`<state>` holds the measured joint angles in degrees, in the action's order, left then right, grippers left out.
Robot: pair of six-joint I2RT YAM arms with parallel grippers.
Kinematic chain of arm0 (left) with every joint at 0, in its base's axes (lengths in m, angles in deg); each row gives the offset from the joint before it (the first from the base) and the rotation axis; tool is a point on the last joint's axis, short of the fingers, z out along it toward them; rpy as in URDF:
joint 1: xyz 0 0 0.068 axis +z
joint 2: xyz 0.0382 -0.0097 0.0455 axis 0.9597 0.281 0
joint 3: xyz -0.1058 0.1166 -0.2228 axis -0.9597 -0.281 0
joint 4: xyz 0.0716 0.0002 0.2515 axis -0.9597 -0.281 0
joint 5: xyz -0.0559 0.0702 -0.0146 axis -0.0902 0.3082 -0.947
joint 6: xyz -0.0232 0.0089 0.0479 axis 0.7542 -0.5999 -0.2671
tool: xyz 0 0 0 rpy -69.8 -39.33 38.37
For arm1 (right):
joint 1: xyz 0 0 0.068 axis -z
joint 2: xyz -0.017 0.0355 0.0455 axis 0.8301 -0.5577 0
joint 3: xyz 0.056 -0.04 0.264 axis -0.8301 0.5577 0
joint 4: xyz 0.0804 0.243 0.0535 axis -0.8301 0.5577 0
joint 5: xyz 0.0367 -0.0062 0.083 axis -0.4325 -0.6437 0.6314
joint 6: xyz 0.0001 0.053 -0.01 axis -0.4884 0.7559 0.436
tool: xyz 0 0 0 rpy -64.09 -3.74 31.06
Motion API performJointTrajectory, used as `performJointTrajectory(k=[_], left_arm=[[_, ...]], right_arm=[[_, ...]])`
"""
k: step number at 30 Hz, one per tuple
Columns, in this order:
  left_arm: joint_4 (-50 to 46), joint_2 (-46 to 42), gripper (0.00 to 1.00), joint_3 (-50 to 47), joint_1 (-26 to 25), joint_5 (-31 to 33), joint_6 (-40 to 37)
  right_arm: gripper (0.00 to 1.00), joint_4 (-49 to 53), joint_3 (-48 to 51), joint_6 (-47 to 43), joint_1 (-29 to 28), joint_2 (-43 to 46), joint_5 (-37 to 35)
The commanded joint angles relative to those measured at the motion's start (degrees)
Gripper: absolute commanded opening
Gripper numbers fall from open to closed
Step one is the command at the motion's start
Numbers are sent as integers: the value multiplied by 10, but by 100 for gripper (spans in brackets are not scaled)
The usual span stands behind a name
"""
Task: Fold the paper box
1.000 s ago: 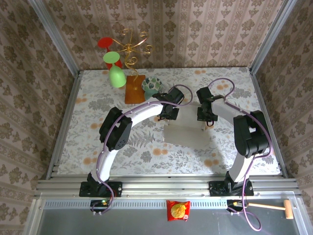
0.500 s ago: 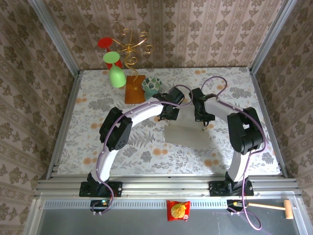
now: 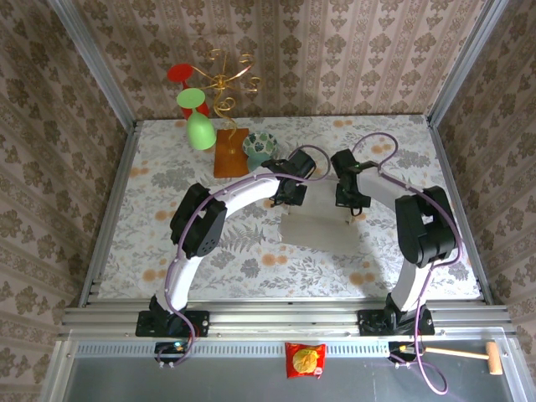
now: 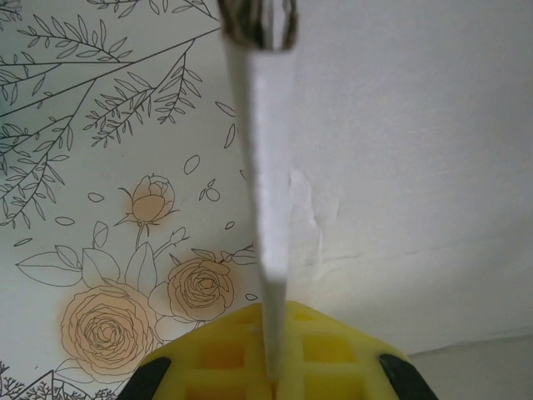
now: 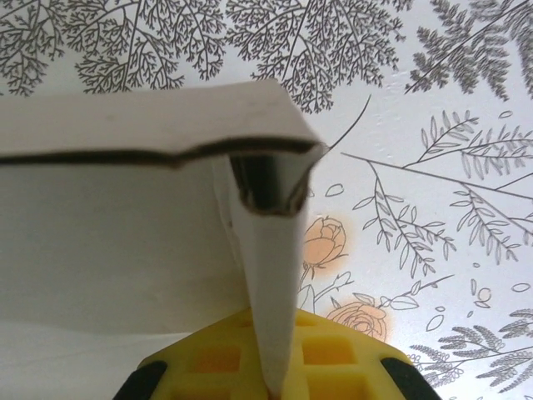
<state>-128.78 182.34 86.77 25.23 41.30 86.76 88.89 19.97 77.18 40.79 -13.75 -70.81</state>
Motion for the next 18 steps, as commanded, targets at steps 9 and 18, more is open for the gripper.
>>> performJointTrajectory(k=[9, 18], left_arm=[[-14, -5, 0, -4, 2, 13, -6], [-16, -5, 0, -4, 3, 15, -6]], right_arm=[[29, -19, 41, 0, 5, 61, 68], [23, -24, 72, 2, 8, 43, 53]])
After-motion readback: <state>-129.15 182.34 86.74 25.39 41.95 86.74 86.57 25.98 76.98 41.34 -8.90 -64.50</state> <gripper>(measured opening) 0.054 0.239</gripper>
